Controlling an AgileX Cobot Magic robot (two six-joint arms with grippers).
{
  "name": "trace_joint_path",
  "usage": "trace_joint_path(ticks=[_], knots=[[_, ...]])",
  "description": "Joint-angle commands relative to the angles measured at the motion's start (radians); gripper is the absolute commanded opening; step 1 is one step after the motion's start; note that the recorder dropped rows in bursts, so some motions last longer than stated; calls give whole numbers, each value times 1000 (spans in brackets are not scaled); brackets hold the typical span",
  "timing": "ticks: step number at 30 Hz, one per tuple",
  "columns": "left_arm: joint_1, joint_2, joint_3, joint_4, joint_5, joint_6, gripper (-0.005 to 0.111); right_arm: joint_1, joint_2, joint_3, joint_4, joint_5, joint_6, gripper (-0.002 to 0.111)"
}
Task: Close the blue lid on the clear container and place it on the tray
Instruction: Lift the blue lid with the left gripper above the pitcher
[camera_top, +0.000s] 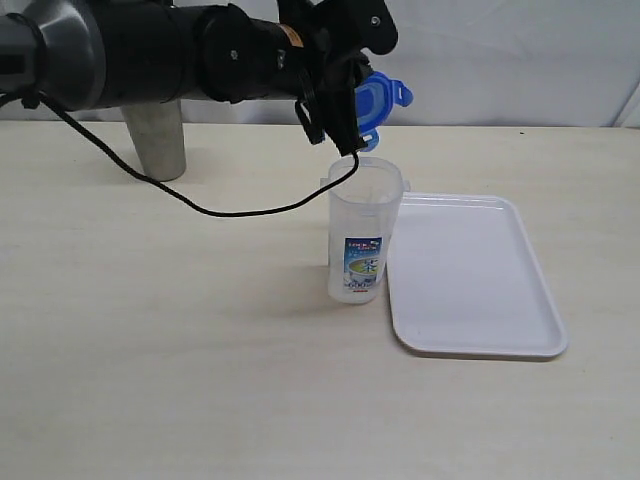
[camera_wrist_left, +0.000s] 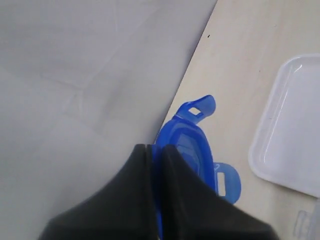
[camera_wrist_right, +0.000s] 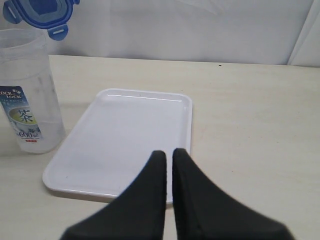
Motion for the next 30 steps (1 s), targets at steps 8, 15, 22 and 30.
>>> trace_joint_path(ticks=[8,15,22,30], knots=[[-4,-71,2,61,7,7,0,-3,-5,1,-10,-1,3,5],[-4,-80,2,64,33,7,0,-3,-5,1,-10,-1,3,5],[-4,-80,2,103,-7,5,0,-3,-5,1,-10,-1,3,5],[3,-80,7,203,-24,-6,0,-3,-5,1,-10,-1,3,5]])
